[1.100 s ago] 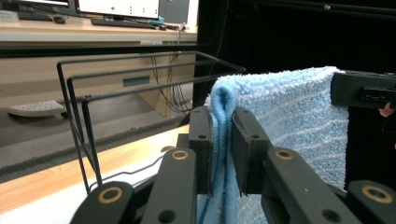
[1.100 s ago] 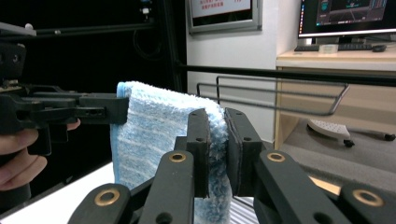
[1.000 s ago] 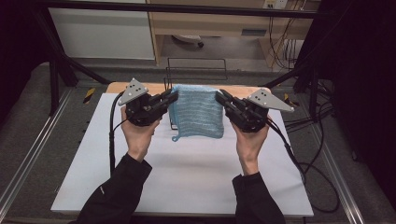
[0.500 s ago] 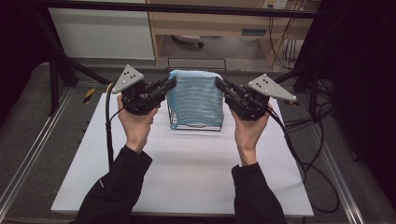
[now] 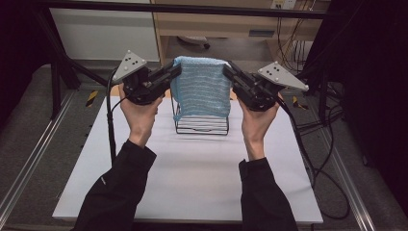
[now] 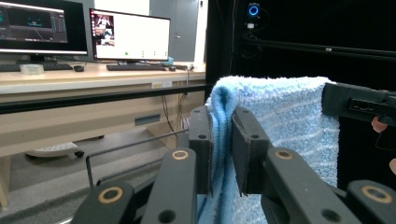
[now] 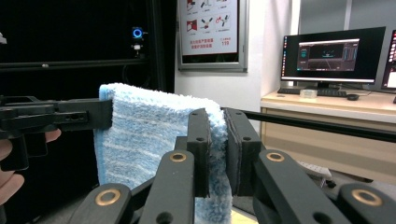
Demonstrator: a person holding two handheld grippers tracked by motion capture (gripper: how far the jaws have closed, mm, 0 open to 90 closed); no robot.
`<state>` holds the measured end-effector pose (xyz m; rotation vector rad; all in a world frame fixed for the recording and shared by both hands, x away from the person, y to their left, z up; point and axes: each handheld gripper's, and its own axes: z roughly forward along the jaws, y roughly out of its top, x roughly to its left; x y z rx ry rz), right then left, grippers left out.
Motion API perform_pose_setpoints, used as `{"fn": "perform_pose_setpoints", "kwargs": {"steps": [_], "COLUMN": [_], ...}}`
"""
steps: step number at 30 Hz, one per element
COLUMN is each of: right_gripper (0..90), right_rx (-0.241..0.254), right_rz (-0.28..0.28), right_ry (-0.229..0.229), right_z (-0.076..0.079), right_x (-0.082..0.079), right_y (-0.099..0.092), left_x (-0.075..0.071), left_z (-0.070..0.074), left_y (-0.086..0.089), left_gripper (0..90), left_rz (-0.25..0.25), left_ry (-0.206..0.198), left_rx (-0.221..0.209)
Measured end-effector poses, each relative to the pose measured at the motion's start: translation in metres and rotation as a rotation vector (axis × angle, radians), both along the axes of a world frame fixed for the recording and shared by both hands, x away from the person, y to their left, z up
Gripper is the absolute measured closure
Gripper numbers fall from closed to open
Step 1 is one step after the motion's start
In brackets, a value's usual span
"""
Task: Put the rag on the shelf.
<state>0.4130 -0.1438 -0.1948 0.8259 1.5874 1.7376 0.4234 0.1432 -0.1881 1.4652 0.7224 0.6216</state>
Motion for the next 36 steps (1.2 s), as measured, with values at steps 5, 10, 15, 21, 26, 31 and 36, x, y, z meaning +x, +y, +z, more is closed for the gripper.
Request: {"fn": "perform_pose_setpoints", "kwargs": {"steps": [5, 10, 15, 21, 26, 31, 36], "right_gripper": [81.7, 81.7, 81.7, 81.7, 81.7, 81.7, 81.7], "right_rx": [0.001, -0.002, 0.003, 0.011, 0.024, 0.026, 0.038], "right_rz": [-0.003, -0.008, -0.013, -0.015, -0.019, -0.021, -0.028], "right_ry": [-0.007, -0.019, -0.025, -0.033, -0.039, -0.04, -0.036], "right_z": [0.007, 0.016, 0.022, 0.032, 0.038, 0.042, 0.046], "right_x": [0.006, 0.012, 0.02, 0.029, 0.037, 0.047, 0.057], "right_y": [0.0, 0.001, 0.002, 0.004, 0.005, 0.007, 0.007], "left_x": [0.006, 0.012, 0.018, 0.027, 0.036, 0.046, 0.054], "left_z": [0.007, 0.017, 0.025, 0.036, 0.043, 0.048, 0.054], "left_y": [0.0, 0.0, -0.001, 0.001, 0.001, 0.002, 0.0], "left_gripper": [78.7, 78.8, 78.7, 78.8, 78.7, 78.7, 78.7], "left_rz": [0.0, 0.003, 0.01, 0.015, 0.023, 0.026, 0.036], "left_ry": [-0.005, -0.015, -0.02, -0.021, -0.018, -0.013, -0.02], "left_rx": [-0.003, -0.011, -0.006, -0.016, -0.021, -0.024, -0.02]}}
